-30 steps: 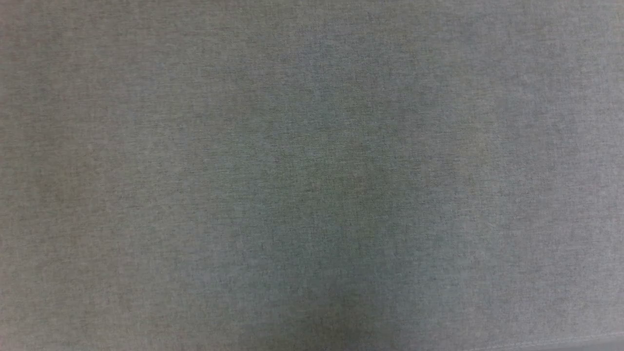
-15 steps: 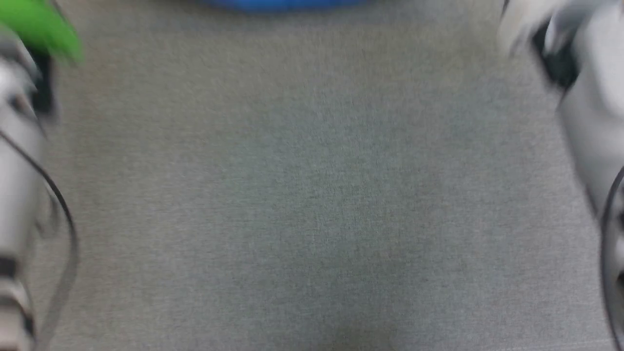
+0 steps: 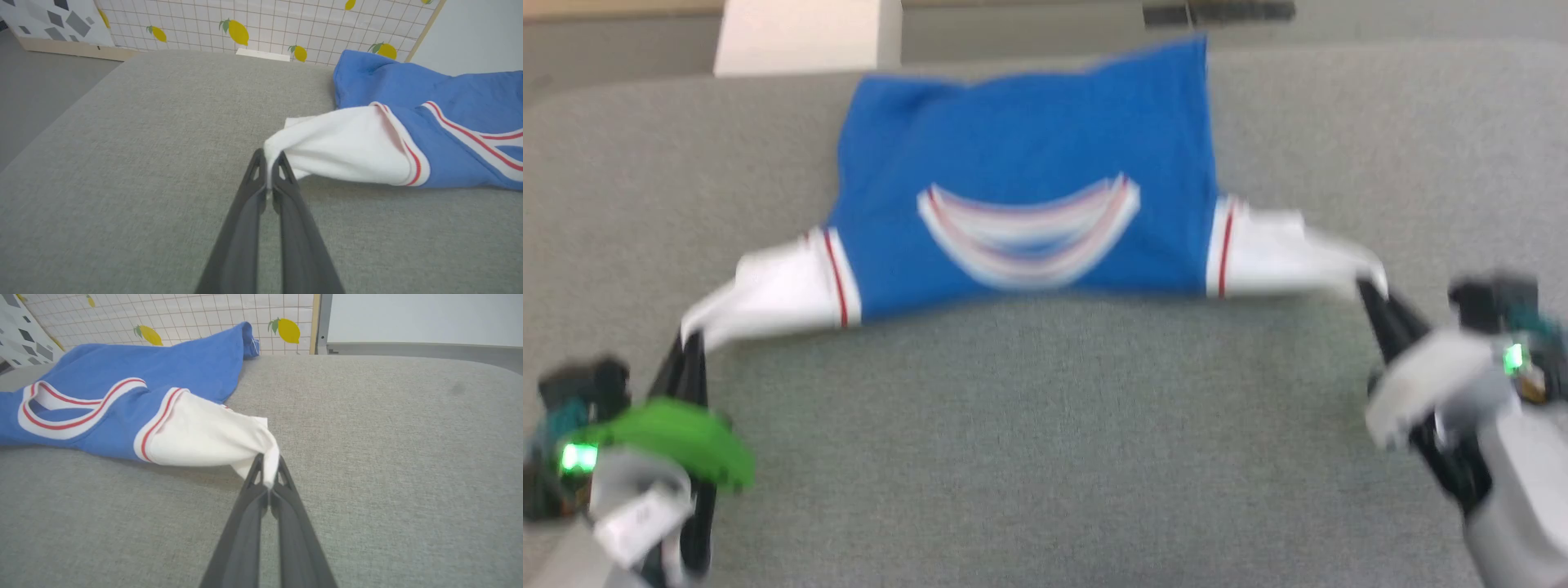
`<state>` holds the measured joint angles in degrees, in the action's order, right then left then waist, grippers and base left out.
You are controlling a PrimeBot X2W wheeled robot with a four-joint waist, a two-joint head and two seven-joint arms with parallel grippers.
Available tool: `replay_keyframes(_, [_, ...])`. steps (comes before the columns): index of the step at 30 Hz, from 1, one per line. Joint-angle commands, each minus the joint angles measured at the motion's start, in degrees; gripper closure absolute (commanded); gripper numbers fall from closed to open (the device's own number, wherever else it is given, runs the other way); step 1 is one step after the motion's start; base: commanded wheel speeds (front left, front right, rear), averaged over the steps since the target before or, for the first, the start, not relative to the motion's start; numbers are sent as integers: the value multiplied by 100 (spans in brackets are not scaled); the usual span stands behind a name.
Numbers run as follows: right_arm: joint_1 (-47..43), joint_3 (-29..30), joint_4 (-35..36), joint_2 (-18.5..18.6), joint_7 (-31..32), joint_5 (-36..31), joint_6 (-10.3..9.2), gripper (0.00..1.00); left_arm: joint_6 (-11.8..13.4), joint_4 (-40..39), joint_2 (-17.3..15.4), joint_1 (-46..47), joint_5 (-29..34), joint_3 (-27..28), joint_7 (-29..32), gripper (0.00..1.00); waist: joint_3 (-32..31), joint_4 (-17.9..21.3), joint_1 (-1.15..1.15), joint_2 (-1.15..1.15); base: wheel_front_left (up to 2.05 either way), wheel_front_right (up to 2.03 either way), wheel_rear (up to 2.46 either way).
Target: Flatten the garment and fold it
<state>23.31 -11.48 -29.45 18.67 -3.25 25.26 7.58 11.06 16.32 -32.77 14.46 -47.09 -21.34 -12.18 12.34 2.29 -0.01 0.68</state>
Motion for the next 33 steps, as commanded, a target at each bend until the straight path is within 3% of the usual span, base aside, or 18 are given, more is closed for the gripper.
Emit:
replay_keyframes(1, [-393, 167, 288, -26, 138, -35, -9, 100, 179, -248, -139, -344, -74, 43, 87, 100, -421, -15, 1, -68, 0, 0, 0])
replay_keyframes(8, [-2457, 1361, 2135, -527, 1146, -465, -9, 100, 831, -1335, -529, -1877, -335, 228, 418, 100, -690, 3, 1, -68, 0, 0, 0])
replay_keyframes(14, [-3770, 2032, 3102, -1188, 1966, -718, -9, 100, 1251, -1753, -624, -2754, -473, 186, 691, 100, -818, -52, 1, -68, 0, 0, 0])
replay_keyframes(20, [-4557, 2427, 3067, -1492, 2433, -822, -9, 100, 1341, -1716, -567, -3275, -664, 35, 931, 100, -890, -122, 1, -68, 0, 0, 0])
replay_keyframes(27, [-4654, 2513, 2613, -1571, 2422, -719, -9, 100, 1276, -1525, -340, -3260, -676, -85, 832, 100, -787, -257, 1, -68, 0, 0, 0])
replay_keyframes(29, [-4571, 2525, 2666, -1575, 2326, -656, -9, 27, 1258, -1519, -289, -3181, -645, -96, 768, 100, -747, -306, 1, -68, 0, 0, 0])
replay_keyframes(30, [-4525, 2534, 2719, -1576, 2288, -622, -9, 0, 1254, -1518, -274, -3152, -635, -96, 747, 100, -735, -317, 1, -68, 0, 0, 0])
replay_keyframes(33, [-4305, 2651, 3050, -1577, 2094, -603, -9, 0, 1248, -1566, -227, -3048, -587, -118, 691, 100, -682, -363, 1, -68, 0, 0, 0])
